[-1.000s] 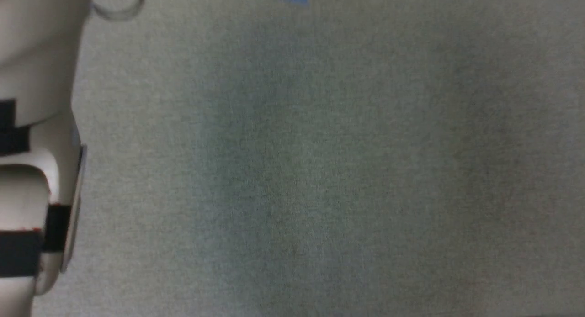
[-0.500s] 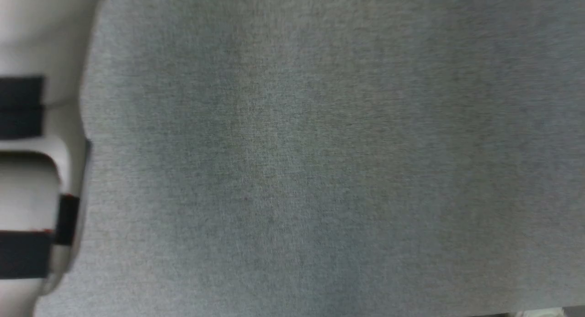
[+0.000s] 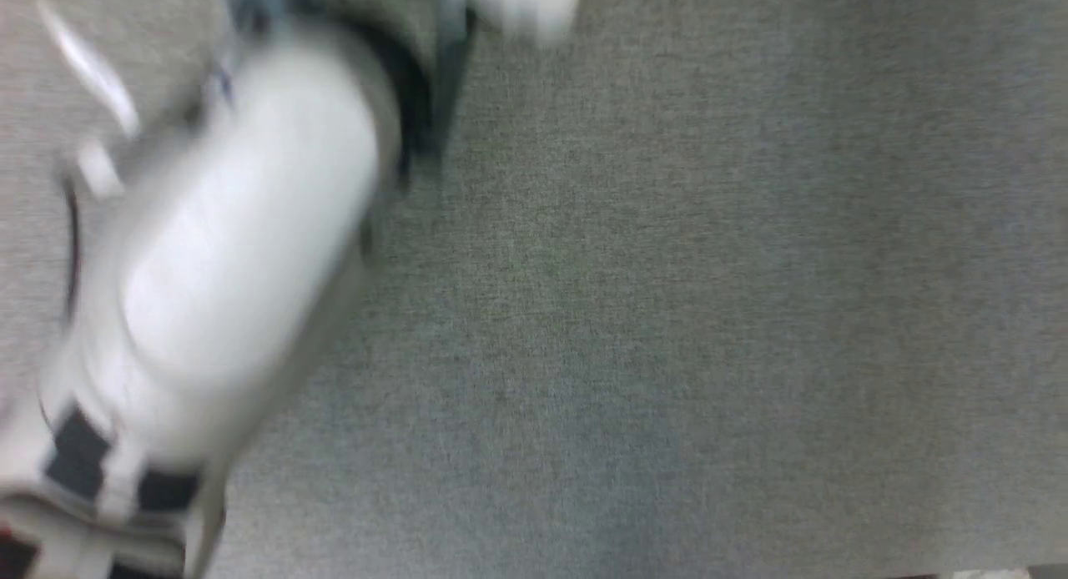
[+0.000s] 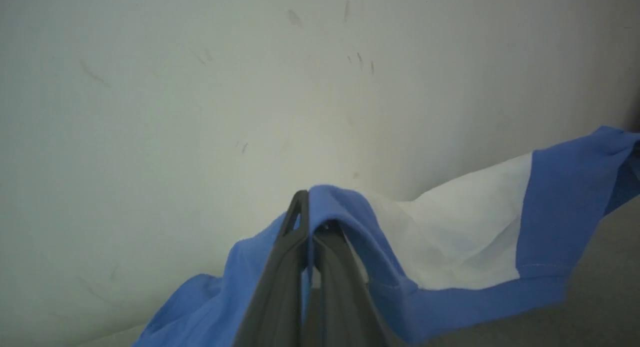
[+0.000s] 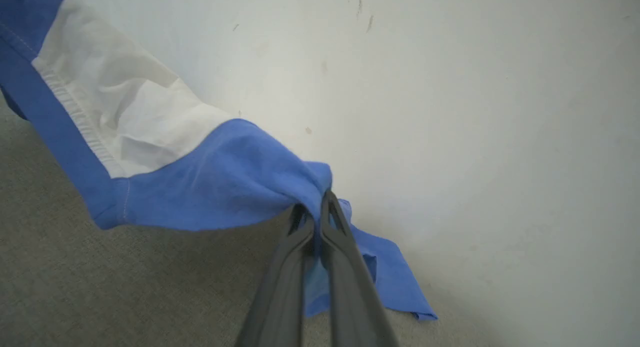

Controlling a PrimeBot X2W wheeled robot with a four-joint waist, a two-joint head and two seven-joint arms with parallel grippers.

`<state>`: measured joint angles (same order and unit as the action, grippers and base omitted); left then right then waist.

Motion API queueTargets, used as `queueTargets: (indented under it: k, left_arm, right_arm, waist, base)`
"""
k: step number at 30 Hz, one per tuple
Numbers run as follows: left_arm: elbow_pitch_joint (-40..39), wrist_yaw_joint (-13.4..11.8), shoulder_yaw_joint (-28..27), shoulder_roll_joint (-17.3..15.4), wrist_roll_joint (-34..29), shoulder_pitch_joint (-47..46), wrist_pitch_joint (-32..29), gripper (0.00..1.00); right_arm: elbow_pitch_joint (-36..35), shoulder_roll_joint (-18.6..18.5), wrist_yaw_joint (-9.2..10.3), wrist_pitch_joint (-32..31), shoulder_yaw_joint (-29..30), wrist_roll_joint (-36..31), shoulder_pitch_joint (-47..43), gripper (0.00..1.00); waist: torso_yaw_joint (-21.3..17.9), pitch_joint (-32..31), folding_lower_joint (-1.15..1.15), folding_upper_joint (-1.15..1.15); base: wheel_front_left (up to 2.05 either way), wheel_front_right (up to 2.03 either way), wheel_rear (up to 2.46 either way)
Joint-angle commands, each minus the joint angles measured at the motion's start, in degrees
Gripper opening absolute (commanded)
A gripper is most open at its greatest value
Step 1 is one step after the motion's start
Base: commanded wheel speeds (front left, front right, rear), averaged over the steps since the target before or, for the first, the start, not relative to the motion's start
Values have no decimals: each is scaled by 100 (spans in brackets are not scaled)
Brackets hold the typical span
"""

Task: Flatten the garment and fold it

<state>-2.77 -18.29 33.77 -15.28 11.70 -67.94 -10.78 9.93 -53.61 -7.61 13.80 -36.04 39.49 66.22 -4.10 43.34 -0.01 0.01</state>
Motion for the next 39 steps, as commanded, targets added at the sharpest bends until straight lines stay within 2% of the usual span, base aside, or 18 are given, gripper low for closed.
queueTargets:
  k: [1,6,10,15,17,19,27,32,39]
  left_arm:
    - [-411,-165,133,-156,26,644,-141,0]
    - [-1291,-630,365,-439,157,2288,-288,0]
    - [-1611,-922,453,-521,409,3367,-146,0]
    - [-1684,-1105,499,-635,722,4378,100,0]
    - [-1682,-1128,514,-663,781,4555,123,0]
    - [-1645,-1115,589,-727,930,4888,88,0]
    - [-1431,-795,871,-1019,1796,5939,-393,0]
    - [-1233,-693,858,-1144,2242,6434,-483,0]
    - [-1016,-502,836,-1152,2726,6890,-439,0]
  right_arm:
    - [-181,-76,12,62,179,9,-524,0]
    - [-443,9,12,83,784,-35,-1987,0]
    - [-576,287,12,23,1269,-161,-3096,0]
    - [-796,762,12,-164,1860,-377,-4232,0]
    - [-855,861,12,-217,1964,-439,-4433,0]
    - [-970,1048,12,-349,2156,-556,-4823,0]
    - [-1304,1633,12,-997,2639,-941,-6211,0]
    - [-1378,1819,12,-1342,2770,-1073,-6858,0]
    - [-1284,2025,12,-1622,2864,-1166,-7404,0]
  waist:
    - [-14,-619,1,-1]
    - [-18,-1095,1,-1]
    - [-17,-1457,1,-1]
    - [-15,-1919,1,-1]
    - [-19,-2009,1,-1]
    - [-19,-2174,1,-1]
    - [-23,-2745,1,-1]
    - [-9,-2954,1,-1]
    - [6,-3192,1,-1]
  base:
    - [0,0,0]
    - [0,0,0]
    - [0,0,0]
    - [0,0,0]
    - [0,0,0]
    - [0,0,0]
    - [0,0,0]
    - [0,0,0]
    - [0,0,0]
